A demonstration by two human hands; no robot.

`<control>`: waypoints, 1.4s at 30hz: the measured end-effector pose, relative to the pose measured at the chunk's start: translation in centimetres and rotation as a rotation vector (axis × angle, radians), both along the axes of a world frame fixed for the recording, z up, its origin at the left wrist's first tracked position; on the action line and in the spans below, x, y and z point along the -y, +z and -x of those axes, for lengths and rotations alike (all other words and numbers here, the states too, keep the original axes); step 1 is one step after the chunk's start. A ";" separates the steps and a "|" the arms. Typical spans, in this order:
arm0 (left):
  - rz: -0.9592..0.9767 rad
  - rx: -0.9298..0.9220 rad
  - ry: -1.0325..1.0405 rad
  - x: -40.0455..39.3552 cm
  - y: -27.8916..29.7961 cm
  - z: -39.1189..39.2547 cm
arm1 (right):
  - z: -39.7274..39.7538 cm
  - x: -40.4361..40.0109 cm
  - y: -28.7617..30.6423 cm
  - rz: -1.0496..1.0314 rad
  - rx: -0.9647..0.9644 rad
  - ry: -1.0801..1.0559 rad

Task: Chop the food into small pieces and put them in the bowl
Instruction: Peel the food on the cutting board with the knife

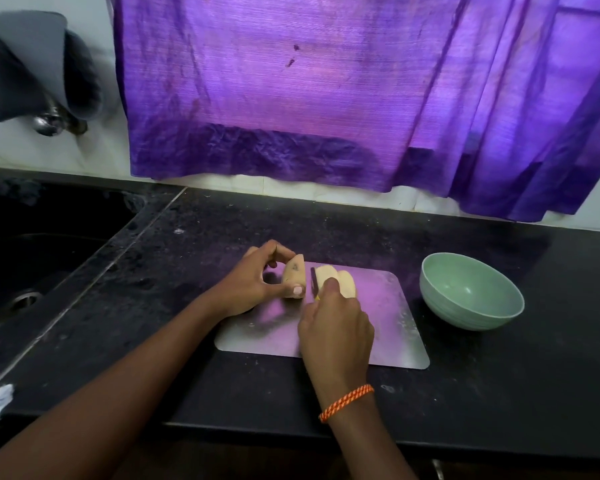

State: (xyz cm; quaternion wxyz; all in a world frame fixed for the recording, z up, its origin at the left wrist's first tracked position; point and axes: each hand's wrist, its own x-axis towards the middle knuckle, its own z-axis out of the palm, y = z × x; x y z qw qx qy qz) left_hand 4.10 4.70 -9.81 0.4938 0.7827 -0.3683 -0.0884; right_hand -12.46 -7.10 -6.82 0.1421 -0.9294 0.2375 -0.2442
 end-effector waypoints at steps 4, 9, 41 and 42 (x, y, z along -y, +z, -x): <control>0.003 0.059 0.032 0.1 0.2 0.4 | 1.2 0.3 0.0 -0.020 0.043 -0.026; 0.012 0.021 0.009 -0.3 0.9 0.4 | 0.5 0.5 -0.6 0.038 0.206 -0.028; 0.023 0.042 0.063 -0.1 1.1 0.6 | -0.6 0.0 -1.1 0.121 0.291 0.123; 0.022 0.042 0.063 -0.1 1.1 0.6 | -0.8 0.0 -1.0 0.121 0.299 0.124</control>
